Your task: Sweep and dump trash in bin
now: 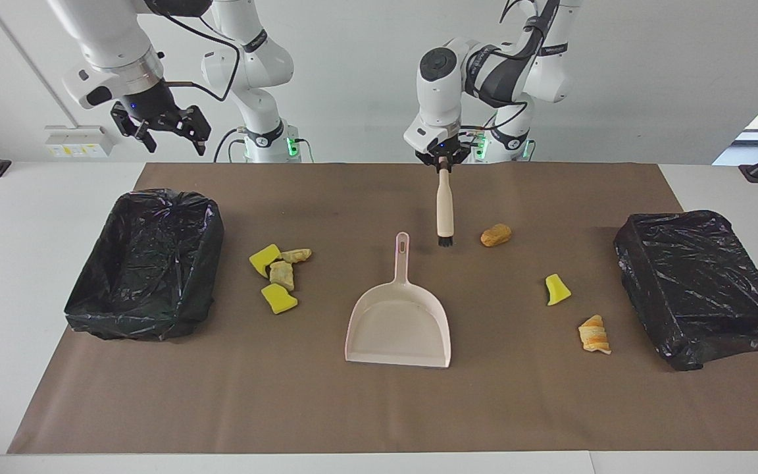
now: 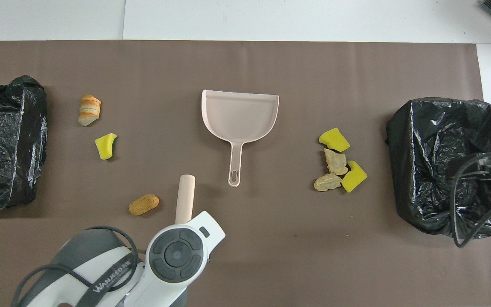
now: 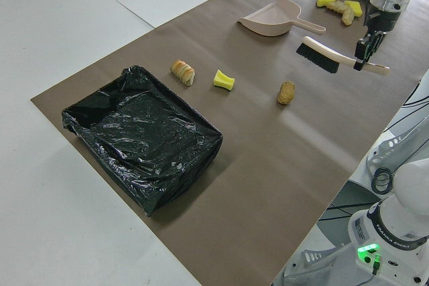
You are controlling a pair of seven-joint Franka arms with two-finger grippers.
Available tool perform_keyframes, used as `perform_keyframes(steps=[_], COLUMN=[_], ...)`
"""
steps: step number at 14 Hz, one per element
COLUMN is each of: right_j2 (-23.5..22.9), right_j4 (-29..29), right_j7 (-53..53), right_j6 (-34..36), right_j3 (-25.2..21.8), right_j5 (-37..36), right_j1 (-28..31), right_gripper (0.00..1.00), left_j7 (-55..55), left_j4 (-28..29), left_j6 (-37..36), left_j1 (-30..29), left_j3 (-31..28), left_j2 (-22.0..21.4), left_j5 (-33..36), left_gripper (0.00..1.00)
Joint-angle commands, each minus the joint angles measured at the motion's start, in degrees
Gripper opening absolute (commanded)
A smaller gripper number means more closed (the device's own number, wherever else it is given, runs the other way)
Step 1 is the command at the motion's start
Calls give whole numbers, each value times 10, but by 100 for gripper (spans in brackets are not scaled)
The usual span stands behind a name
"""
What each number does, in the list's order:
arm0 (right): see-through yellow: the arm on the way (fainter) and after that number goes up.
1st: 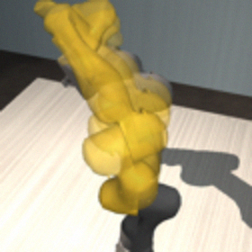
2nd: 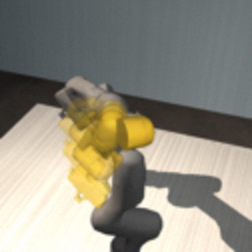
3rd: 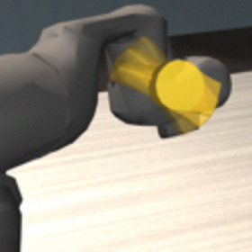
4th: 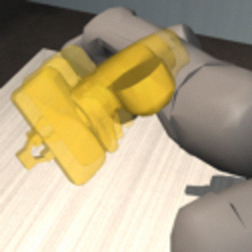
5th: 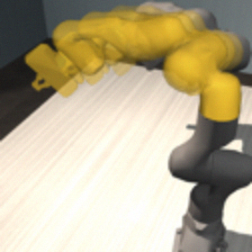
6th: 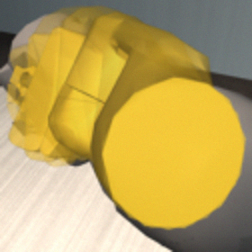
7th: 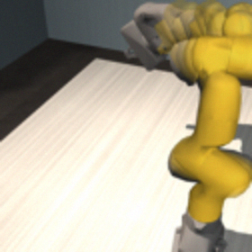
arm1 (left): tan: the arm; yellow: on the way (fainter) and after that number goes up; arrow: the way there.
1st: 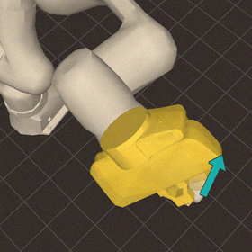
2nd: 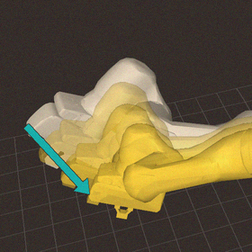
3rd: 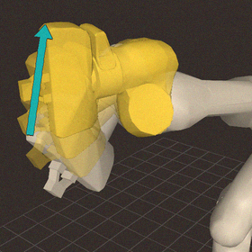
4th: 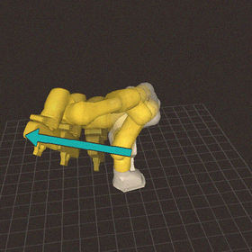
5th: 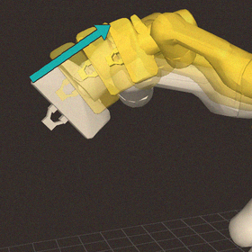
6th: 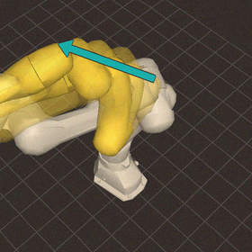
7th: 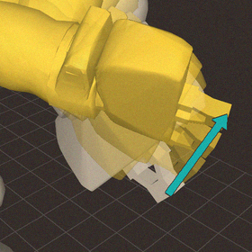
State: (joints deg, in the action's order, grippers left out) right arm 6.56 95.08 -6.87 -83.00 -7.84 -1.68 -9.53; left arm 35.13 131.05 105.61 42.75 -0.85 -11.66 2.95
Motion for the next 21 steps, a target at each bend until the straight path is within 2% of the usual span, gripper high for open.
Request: perform_keyframes(steps=[1,3,6,10,13,15,16,21], right_j2=[-31,-63,-102,-223,-269,-293,-305,-363], right_j4=[-28,-56,-82,-164,-169,-168,-168,-166], right_j7=[-73,-124,-173,-255,-317,-325,-327,-388], right_j6=[-3,-8,-10,-24,-101,-143,-155,-229], right_j3=[4,5,5,5,7,13,13,13], right_j5=[13,40,50,82,101,108,108,112], right_j1=[-37,-61,-95,-160,-198,-217,-230,-286], right_gripper=[100,100,100,100,100,100,100,100], left_j7=[-98,-201,-376,-521,-588,-627,-651,-678], left_j4=[6,-10,-73,-200,-274,-336,-344,-303], left_j6=[31,70,106,113,179,182,181,123], left_j1=[-98,-175,-276,-385,-443,-479,-481,-471], left_j3=[6,6,6,5,5,6,6,11], left_j2=[9,36,93,189,270,319,326,306], left_j5=[26,26,28,29,62,113,114,109], left_gripper=[0,0,0,0,0,0,0,0])
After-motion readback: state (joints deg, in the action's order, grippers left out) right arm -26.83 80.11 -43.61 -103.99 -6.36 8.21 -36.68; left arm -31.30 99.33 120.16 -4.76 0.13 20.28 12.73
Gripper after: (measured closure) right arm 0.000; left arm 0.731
